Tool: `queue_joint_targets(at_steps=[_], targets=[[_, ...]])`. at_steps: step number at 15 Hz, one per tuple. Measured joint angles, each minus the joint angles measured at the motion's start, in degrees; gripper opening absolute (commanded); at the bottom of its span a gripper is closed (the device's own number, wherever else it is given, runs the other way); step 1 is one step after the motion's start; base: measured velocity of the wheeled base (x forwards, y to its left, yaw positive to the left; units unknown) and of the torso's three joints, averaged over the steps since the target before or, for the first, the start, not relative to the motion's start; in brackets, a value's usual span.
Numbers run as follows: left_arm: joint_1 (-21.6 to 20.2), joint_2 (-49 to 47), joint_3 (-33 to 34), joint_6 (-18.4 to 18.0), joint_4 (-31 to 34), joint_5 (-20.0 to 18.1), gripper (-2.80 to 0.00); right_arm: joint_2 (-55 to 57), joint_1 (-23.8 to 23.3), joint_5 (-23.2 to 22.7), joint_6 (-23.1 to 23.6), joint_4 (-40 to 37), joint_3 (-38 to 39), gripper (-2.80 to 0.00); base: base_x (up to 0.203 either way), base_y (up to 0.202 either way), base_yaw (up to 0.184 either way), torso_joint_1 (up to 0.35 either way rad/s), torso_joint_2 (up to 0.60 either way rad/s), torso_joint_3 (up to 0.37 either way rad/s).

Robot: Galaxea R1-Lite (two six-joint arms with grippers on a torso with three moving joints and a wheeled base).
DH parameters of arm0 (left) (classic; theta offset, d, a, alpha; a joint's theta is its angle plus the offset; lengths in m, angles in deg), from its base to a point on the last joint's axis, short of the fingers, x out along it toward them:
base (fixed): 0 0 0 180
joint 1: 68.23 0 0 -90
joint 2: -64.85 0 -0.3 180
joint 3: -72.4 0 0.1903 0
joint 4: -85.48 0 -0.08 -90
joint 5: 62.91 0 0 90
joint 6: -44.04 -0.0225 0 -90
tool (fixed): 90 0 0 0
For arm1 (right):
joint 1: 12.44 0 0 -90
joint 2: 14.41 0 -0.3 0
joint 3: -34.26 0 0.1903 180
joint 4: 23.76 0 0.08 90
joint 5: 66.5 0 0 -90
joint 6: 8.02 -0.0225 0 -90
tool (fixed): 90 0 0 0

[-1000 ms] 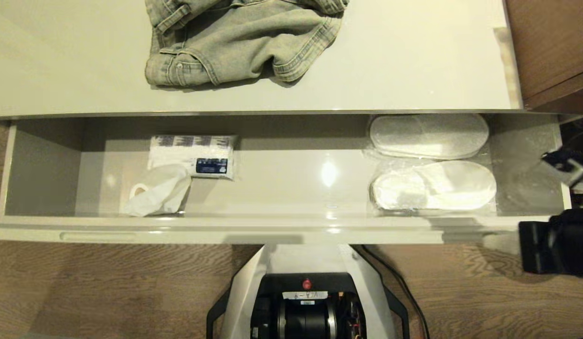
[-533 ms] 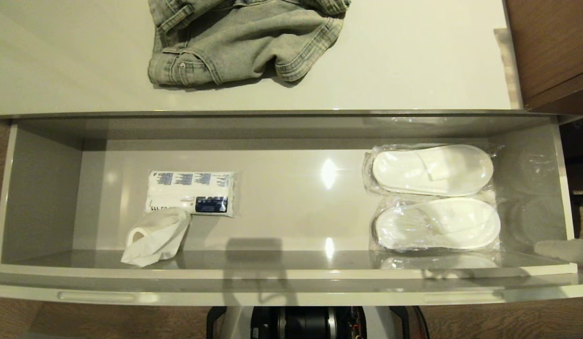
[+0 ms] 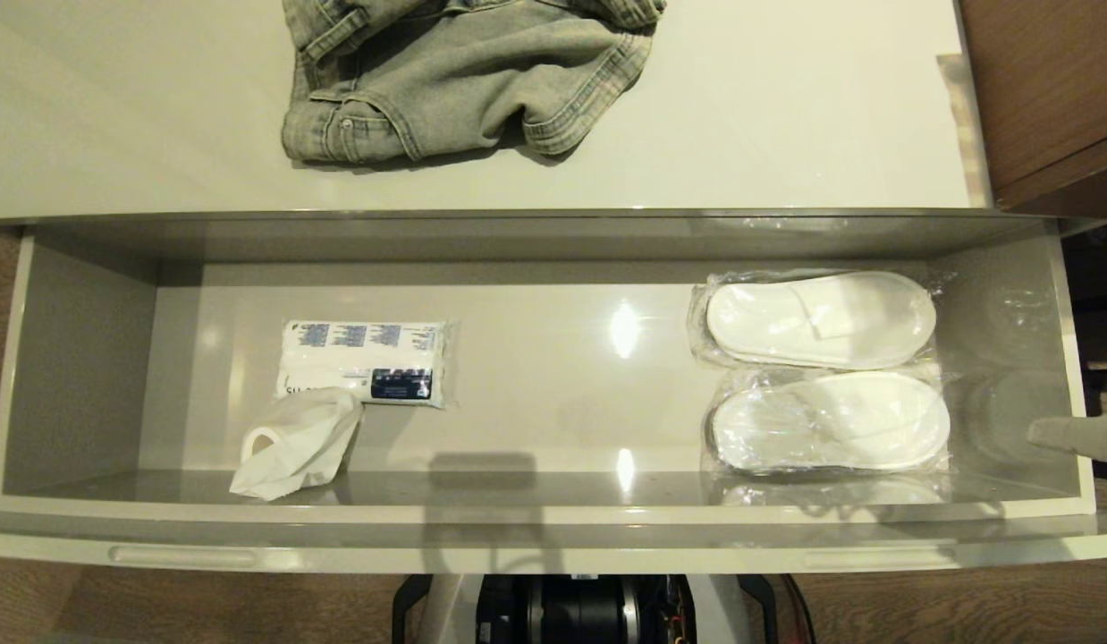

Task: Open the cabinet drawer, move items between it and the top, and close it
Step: Take out the disposable slippers from the drawer

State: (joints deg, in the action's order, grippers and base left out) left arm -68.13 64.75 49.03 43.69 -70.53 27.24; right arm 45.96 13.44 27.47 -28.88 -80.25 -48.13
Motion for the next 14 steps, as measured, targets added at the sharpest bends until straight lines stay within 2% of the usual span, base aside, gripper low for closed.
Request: queue_joint_targets(at_steps=[7, 9, 11, 14], targets=[[0.01, 0.00, 0.00, 0.02, 0.00, 0.01, -2.80, -0.39, 0.02, -1.88, 1.11, -0.60, -1.64, -2.80, 0.000, 0.000, 0.000, 0.000, 0.00, 0.000], [-0.05, 0.00, 0.00, 0.00, 0.00, 0.01, -2.80, -0.97, 0.00, -5.22, 2.49, -2.61, -1.00, -2.80, 0.000, 0.000, 0.000, 0.000, 0.00, 0.000], [0.01, 0.00, 0.00, 0.02, 0.00, 0.01, -2.80, -1.48, -0.06, -6.51, 3.48, -3.88, 0.35, -2.80, 0.000, 0.000, 0.000, 0.000, 0.00, 0.000], [0.00, 0.00, 0.00, 0.00, 0.00, 0.01, -2.80, -0.32, -0.85, -6.54, 5.96, -0.64, 2.71, -2.80, 0.000, 0.000, 0.000, 0.000, 0.00, 0.000]])
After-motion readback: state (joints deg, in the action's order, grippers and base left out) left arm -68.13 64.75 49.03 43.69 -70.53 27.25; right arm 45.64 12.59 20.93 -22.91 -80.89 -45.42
